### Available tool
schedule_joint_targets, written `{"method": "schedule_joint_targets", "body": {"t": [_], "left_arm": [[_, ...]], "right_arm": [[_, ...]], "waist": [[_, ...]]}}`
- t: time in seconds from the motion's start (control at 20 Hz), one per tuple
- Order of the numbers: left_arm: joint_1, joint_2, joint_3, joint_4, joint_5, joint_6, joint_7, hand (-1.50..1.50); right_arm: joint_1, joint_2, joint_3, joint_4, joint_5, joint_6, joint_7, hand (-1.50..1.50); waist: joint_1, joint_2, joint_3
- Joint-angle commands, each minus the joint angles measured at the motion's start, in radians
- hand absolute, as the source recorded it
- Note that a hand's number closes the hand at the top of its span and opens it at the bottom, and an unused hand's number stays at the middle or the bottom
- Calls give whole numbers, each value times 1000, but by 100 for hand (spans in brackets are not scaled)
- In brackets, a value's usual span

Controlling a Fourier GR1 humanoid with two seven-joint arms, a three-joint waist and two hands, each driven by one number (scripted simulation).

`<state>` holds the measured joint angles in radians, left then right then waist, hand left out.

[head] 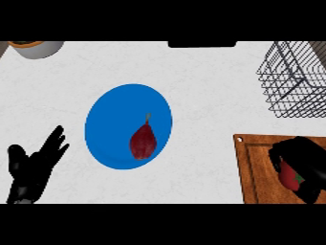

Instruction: Pick the tomato from the cutting board and place it in the basket

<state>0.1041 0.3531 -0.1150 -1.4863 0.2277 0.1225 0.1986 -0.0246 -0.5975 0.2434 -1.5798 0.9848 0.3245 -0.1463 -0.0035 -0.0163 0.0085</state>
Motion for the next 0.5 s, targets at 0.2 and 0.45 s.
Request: {"method": "schedule_joint_targets", "body": {"t": [0.2,0.45], "left_arm": [[19,-24,-33,84,-32,7,43,0],[2,-33,-18,125,-32,0,29,0]], "right_arm": [[-24,346,142,-157,137,110,498,150],[-9,442,144,-249,160,-4,553,150]], "waist": [[-4,16,-11],[-13,17,-9]]}}
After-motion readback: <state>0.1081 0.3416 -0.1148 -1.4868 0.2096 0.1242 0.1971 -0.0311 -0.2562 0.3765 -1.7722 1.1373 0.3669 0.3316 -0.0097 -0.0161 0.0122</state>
